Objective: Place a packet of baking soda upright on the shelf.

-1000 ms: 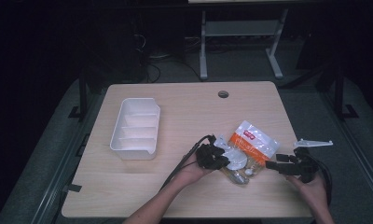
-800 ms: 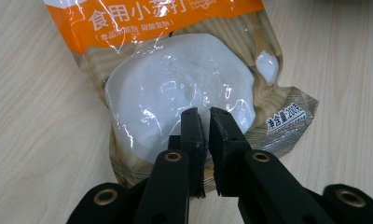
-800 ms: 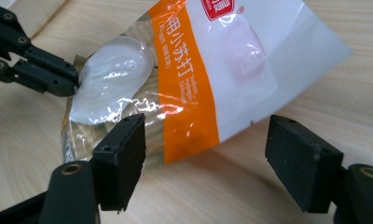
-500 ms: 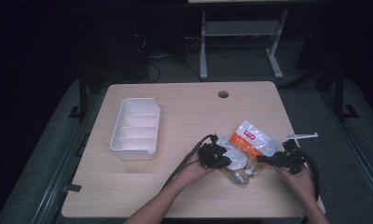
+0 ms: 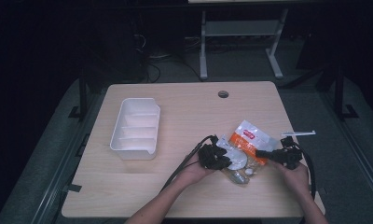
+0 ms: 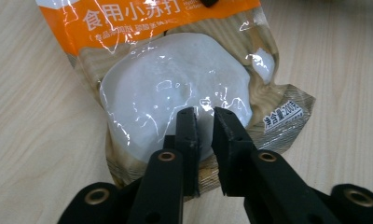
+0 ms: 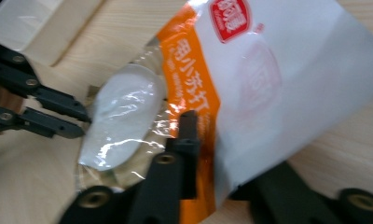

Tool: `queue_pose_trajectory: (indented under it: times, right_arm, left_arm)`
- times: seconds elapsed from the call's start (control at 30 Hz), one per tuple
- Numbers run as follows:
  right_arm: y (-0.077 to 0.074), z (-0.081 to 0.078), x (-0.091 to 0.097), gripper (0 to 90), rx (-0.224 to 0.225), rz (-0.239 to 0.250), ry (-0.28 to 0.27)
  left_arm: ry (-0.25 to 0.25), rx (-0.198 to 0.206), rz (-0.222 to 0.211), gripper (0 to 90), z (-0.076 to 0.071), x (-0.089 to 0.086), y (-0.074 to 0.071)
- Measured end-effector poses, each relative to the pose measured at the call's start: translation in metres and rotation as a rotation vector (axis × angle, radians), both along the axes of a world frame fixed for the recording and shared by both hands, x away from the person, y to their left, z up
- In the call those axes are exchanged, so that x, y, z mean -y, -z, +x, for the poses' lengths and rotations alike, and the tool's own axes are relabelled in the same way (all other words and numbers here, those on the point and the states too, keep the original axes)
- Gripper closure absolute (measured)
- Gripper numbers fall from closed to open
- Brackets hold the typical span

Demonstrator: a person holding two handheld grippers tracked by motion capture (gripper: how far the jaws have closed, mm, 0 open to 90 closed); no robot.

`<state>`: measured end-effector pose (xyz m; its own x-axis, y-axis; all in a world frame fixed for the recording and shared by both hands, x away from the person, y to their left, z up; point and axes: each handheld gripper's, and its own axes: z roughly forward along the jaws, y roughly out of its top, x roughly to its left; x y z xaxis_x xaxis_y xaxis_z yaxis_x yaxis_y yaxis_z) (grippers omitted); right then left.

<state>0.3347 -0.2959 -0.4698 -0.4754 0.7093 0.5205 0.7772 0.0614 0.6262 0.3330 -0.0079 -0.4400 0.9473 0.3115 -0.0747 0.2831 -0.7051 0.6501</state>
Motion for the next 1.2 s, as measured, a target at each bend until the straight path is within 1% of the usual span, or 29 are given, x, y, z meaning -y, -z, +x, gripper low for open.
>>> queue_pose_trajectory:
  times: [0.03,0.07,0.17,0.2,0.23,0.27,0.3,0.33,0.43,0.47,0.5,0.53,0.57,0.6,0.63,0.67,0.7,0.73,0.8,0.83,0.97,1.03,1.13,1.2]
  right_arm:
    - [0.0,0.0,-0.001,85.4,0.005,0.002,-0.005]
    - [-0.002,0.001,-0.003,88.3,0.022,-0.018,-0.026]
    - [-0.004,0.0,-0.003,89.0,0.031,-0.019,-0.035]
    - [-0.006,-0.001,-0.002,89.3,0.039,-0.006,-0.041]
    - [-0.006,-0.001,-0.002,89.3,0.039,-0.006,-0.041]
    - [-0.007,-0.001,-0.002,89.3,0.04,-0.004,-0.043]
    - [-0.01,-0.002,-0.003,89.3,0.054,-0.022,-0.056]
    - [-0.01,-0.002,-0.003,89.3,0.054,-0.022,-0.056]
    - [-0.015,-0.005,-0.007,89.4,0.076,-0.066,-0.075]
    - [-0.021,-0.006,-0.008,89.5,0.097,-0.067,-0.081]
    - [-0.024,-0.007,-0.008,89.5,0.105,-0.065,-0.086]
    - [-0.024,-0.007,-0.008,89.5,0.105,-0.065,-0.086]
    - [-0.026,-0.007,-0.009,89.5,0.107,-0.065,-0.089]
    - [-0.034,-0.008,-0.009,89.5,0.126,-0.062,-0.096]
    - [-0.034,-0.008,-0.009,89.5,0.126,-0.062,-0.096]
    - [-0.041,-0.009,-0.01,89.5,0.141,-0.06,-0.1]
    - [-0.041,-0.009,-0.01,89.5,0.141,-0.06,-0.1]
    - [-0.049,-0.011,-0.011,89.5,0.153,-0.067,-0.107]
    - [-0.051,-0.011,-0.011,89.5,0.156,-0.067,-0.11]
    - [-0.055,-0.011,-0.011,89.5,0.164,-0.071,-0.115]
    - [-0.071,-0.014,-0.015,89.6,0.195,-0.097,-0.131]
    - [-0.077,-0.015,-0.017,89.6,0.214,-0.113,-0.137]
    - [-0.085,-0.018,-0.021,89.7,0.24,-0.139,-0.15]
    - [-0.09,-0.019,-0.023,89.7,0.252,-0.145,-0.155]
  left_arm:
    - [0.005,-0.006,0.003,77.2,-0.001,0.0,0.0]
    - [0.002,0.003,0.005,72.4,-0.004,0.001,-0.001]
    - [0.006,0.007,0.002,69.6,-0.006,-0.001,-0.001]
    - [0.005,-0.002,-0.015,67.6,-0.008,-0.004,0.0]
    - [0.005,-0.002,-0.015,66.7,-0.008,-0.004,0.0]
    - [0.004,-0.008,-0.024,66.7,-0.009,-0.007,0.0]
    - [0.006,-0.007,-0.027,64.3,-0.009,-0.01,0.0]
    - [0.001,-0.011,-0.04,64.3,-0.01,-0.012,0.0]
    - [-0.009,-0.014,-0.081,61.7,-0.014,-0.023,-0.002]
    - [-0.012,-0.009,-0.097,58.8,-0.016,-0.029,-0.003]
    - [-0.015,-0.005,-0.103,57.9,-0.017,-0.031,-0.004]
    - [-0.015,-0.005,-0.103,57.1,-0.017,-0.031,-0.004]
    - [-0.019,-0.002,-0.115,57.1,-0.019,-0.036,-0.005]
    - [-0.023,-0.001,-0.127,55.0,-0.02,-0.039,-0.006]
    - [-0.024,0.001,-0.132,55.0,-0.021,-0.042,-0.007]
    - [-0.029,0.004,-0.139,52.9,-0.023,-0.046,-0.007]
    - [-0.03,0.008,-0.14,52.9,-0.023,-0.049,-0.008]
    - [-0.035,0.0,-0.15,50.1,-0.025,-0.055,-0.008]
    - [-0.035,-0.002,-0.152,45.5,-0.026,-0.058,-0.008]
    - [-0.037,0.005,-0.153,45.5,-0.028,-0.061,-0.008]
    - [-0.03,0.016,-0.157,40.1,-0.037,-0.068,-0.009]
    - [-0.024,0.023,-0.157,39.2,-0.041,-0.072,-0.008]
    - [-0.024,0.024,-0.165,38.5,-0.047,-0.08,-0.006]
    - [-0.024,0.023,-0.171,38.5,-0.05,-0.085,-0.006]
